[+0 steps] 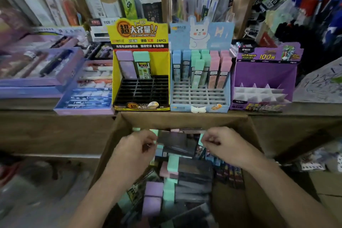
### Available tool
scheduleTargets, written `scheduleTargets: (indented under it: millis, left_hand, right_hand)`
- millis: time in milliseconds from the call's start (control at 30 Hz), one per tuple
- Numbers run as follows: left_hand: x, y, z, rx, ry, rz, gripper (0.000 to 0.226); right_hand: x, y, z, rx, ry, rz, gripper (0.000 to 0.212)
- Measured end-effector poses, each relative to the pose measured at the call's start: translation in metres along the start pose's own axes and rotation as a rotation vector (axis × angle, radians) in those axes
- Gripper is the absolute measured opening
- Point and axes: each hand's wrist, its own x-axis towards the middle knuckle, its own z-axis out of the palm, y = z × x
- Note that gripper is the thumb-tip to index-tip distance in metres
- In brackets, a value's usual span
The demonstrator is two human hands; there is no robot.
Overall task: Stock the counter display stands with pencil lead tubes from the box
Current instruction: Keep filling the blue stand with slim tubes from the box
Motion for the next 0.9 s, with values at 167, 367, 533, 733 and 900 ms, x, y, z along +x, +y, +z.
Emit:
scheduleTargets:
  millis: [167, 367, 533, 733, 900]
  left_hand:
    - [-0.024, -0.027, 0.001, 0.058, -0.201, -0.192, 0.026]
    - [-0.027, -0.024, 0.004, 0.051, -0.25, -0.255, 0.036]
    - [-0.029, -0.019, 0.005, 0.035, -0.285, -0.284, 0.038]
    - [-0.03, -0.016, 0.004, 0.033, -0.276, -0.29, 0.042]
    - [-0.03, -0.016, 0.005, 0.028, -0.276, -0.272, 0.043]
  right_hand:
    - [0.001, -0.016, 0.01, -0.145, 0.006, -0.041, 0.014]
    - [0.008, -0.033, 0.013, -0.497, 0.063, -0.16, 0.044]
    - [0.02, -0.042, 0.027, -0.674, 0.068, -0.08, 0.04]
    - [0.021, -0.042, 0.046, -0.835, 0.144, -0.056, 0.035]
    - [0.016, -0.041, 0.048, -0.78, 0.175, -0.078, 0.03]
